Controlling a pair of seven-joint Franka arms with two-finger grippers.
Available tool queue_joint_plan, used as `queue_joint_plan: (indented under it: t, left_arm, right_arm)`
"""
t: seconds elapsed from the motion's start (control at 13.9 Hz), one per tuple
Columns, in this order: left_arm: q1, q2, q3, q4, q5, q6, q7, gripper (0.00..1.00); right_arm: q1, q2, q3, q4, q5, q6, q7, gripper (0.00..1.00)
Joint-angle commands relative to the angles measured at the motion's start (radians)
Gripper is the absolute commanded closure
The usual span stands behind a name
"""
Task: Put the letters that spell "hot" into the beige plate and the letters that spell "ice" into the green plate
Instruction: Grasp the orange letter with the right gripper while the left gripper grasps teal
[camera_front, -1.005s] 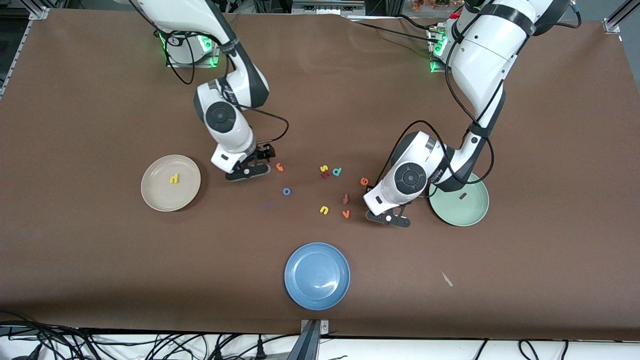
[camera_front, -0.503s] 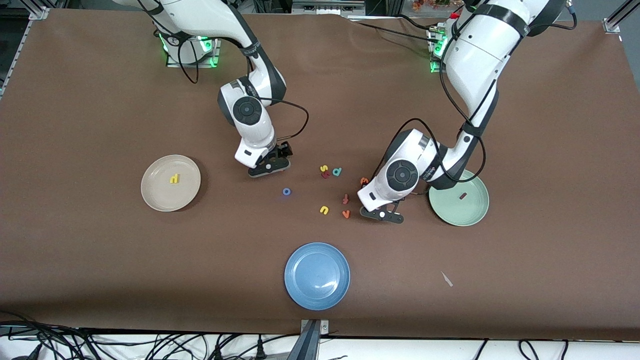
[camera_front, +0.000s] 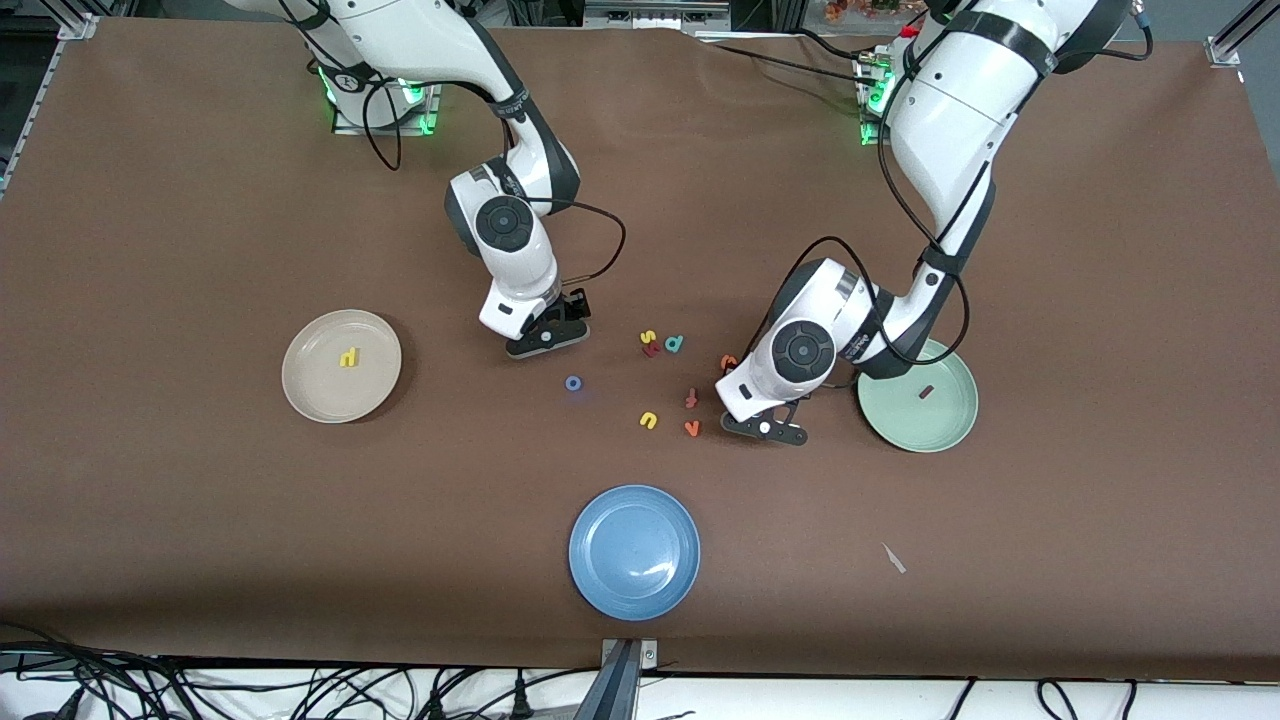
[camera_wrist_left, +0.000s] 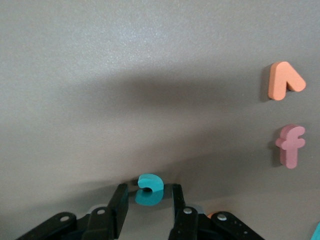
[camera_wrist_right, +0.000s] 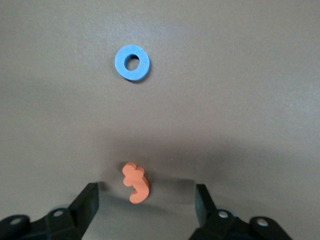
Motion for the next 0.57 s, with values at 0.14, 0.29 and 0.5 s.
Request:
queue_joint_plan:
  t: [0.14,0.29,0.5]
  left_arm:
    - [0.006,-0.006,0.001,-0.014,0.064,0.013,-0.022,0.66]
    - [0.006,-0.006,0.001,-0.011,0.064,0.019,-0.022,0.70]
    - [0.007,-0.006,0.001,-0.011,0.063,0.027,-0.022,0.83]
  right_arm:
    - [0.006,0.043,-0.003,0.051,0.005,0.006,0.000,0.35]
    - [0.007,0.059,-0.003,0.067,0.006,0.006,0.002,0.41]
    - [0.009,0.063,-0.003,0.068,0.006,0.001,0.003,0.58]
